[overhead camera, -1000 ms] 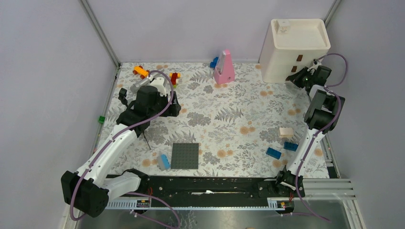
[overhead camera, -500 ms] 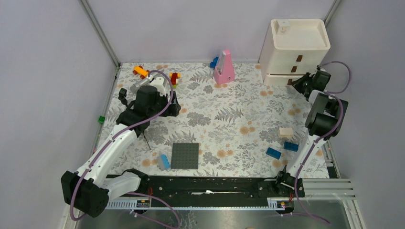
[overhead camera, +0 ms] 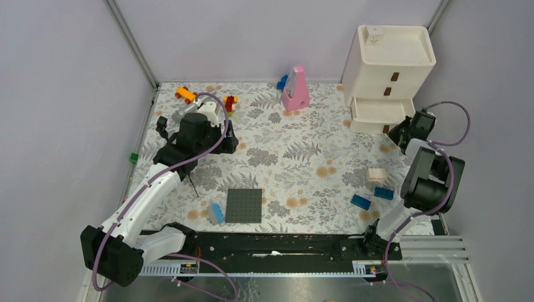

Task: Organize the makeup
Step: Open the drawer in the storage box.

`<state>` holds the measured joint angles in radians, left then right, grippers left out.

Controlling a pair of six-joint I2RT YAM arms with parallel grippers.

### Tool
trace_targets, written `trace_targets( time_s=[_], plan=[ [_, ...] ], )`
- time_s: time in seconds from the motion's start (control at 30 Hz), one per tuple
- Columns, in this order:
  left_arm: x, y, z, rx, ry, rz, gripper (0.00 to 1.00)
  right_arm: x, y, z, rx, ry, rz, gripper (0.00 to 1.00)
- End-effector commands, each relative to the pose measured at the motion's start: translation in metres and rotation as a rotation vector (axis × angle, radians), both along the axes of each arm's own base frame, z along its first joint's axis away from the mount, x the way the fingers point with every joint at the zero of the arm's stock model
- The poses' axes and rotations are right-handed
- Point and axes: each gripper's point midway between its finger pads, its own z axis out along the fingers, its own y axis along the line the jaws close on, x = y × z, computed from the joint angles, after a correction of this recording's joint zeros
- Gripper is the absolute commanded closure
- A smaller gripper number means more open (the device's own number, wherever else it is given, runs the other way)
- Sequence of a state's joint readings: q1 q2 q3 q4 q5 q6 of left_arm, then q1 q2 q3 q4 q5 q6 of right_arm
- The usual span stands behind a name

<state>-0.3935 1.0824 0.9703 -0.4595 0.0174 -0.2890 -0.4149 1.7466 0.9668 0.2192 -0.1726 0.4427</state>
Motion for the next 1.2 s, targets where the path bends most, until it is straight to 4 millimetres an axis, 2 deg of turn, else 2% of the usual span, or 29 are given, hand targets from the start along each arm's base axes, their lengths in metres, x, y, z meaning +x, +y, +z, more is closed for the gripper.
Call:
trace_targets(
  time_s=[0.0,0.07,0.17,0.2,0.4,0.5,0.53,0.6,0.73,0.83,0.9,1.03,1.17],
  plan=[
    [0.005,-0.003,0.017,-0.037,-0.055,-0.005,0.24,-0.032,-0.005,0.019,-0.081,0.003,-0.065,1.00],
    [0.005,-0.004,0.015,-0.037,-0.051,-0.006,0.24,-0.040,-0.002,0.021,-0.094,-0.007,-0.067,0.97],
    [0.005,-0.004,0.016,-0.039,-0.051,-0.009,0.24,-0.041,-0.001,0.030,-0.111,-0.013,-0.044,0.69],
    [0.005,-0.004,0.015,-0.037,-0.050,-0.007,0.24,-0.042,-0.001,0.033,-0.113,-0.010,-0.042,0.63],
    [0.012,0.002,0.008,-0.014,-0.038,0.038,0.22,-0.046,0.014,0.068,-0.079,-0.093,-0.017,0.51],
    [0.023,0.013,0.005,0.025,-0.014,0.125,0.18,-0.049,0.032,0.090,-0.025,-0.167,0.018,0.47],
    [0.027,0.017,0.005,0.037,-0.004,0.159,0.17,-0.050,0.040,0.097,-0.016,-0.185,0.037,0.41],
    [0.036,0.021,0.008,0.040,0.011,0.221,0.13,-0.054,0.054,0.110,-0.017,-0.208,0.074,0.37],
    [0.065,0.023,0.015,0.009,0.028,0.359,0.04,-0.060,0.075,0.131,-0.036,-0.245,0.122,0.28],
    [0.095,0.031,0.017,0.024,0.050,0.496,0.01,-0.063,0.088,0.134,-0.042,-0.264,0.163,0.27],
    [0.116,0.041,0.002,0.090,0.090,0.604,0.01,-0.064,0.094,0.130,-0.031,-0.262,0.187,0.26],
    [0.157,0.063,0.001,0.144,0.093,0.780,0.01,-0.067,0.098,0.121,-0.034,-0.236,0.220,0.25],
    [0.183,0.091,-0.020,0.171,0.151,0.941,0.01,-0.067,0.104,0.124,-0.021,-0.255,0.251,0.24]
  ],
)
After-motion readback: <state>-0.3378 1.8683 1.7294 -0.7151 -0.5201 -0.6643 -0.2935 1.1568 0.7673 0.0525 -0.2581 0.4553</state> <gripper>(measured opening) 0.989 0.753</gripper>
